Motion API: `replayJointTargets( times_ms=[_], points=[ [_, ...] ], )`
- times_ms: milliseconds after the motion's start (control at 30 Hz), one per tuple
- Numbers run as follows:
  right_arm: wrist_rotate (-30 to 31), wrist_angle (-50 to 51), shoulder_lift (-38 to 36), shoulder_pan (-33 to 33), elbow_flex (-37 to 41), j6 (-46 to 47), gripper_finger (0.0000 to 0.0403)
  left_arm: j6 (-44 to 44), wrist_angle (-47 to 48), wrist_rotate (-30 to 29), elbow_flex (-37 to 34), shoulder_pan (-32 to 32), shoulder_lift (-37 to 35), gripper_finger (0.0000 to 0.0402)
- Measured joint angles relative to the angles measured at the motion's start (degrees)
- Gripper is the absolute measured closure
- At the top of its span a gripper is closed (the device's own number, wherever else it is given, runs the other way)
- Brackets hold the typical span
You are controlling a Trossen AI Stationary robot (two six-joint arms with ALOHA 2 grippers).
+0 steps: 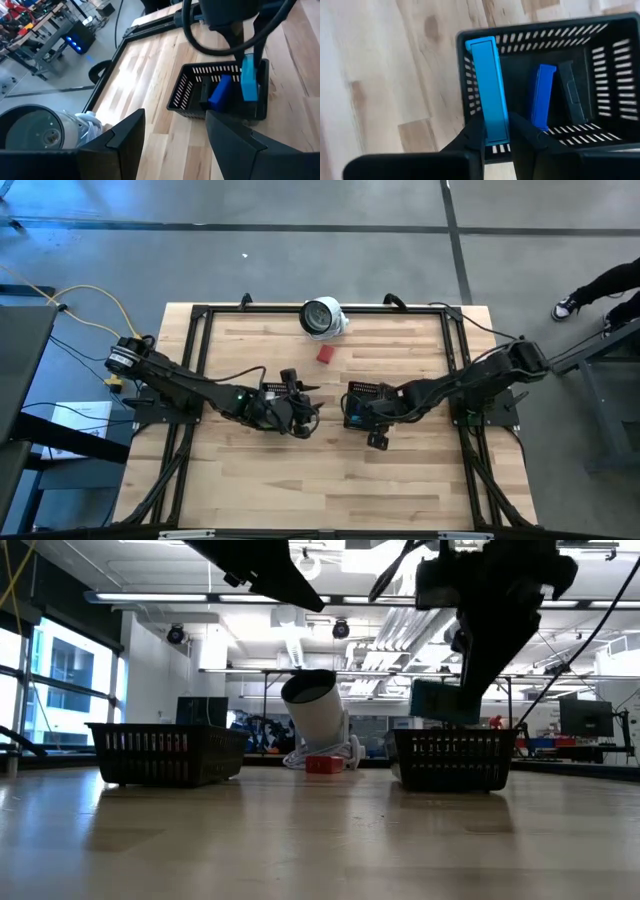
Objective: Pick & Place Office items
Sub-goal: Put the light blue digital clock into the right black bin
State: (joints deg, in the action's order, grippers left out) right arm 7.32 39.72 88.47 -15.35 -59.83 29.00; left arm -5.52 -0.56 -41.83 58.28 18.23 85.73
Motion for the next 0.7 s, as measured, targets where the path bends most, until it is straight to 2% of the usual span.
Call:
replayJointTargets(
  times_ms=[467, 700],
  points=[
    [1.39, 0.33, 2.00, 0.00, 0.05, 0.99, 0.0357, 2.18, 1.78, 0.03, -0.04, 0.45, 0.04, 0.0201],
    [1.18, -1.02, 2.00, 0.97, 3.38, 1.77, 0.0357, 2.40, 1.91, 1.84, -0.04, 0.45, 0.04, 0.0201]
  ],
)
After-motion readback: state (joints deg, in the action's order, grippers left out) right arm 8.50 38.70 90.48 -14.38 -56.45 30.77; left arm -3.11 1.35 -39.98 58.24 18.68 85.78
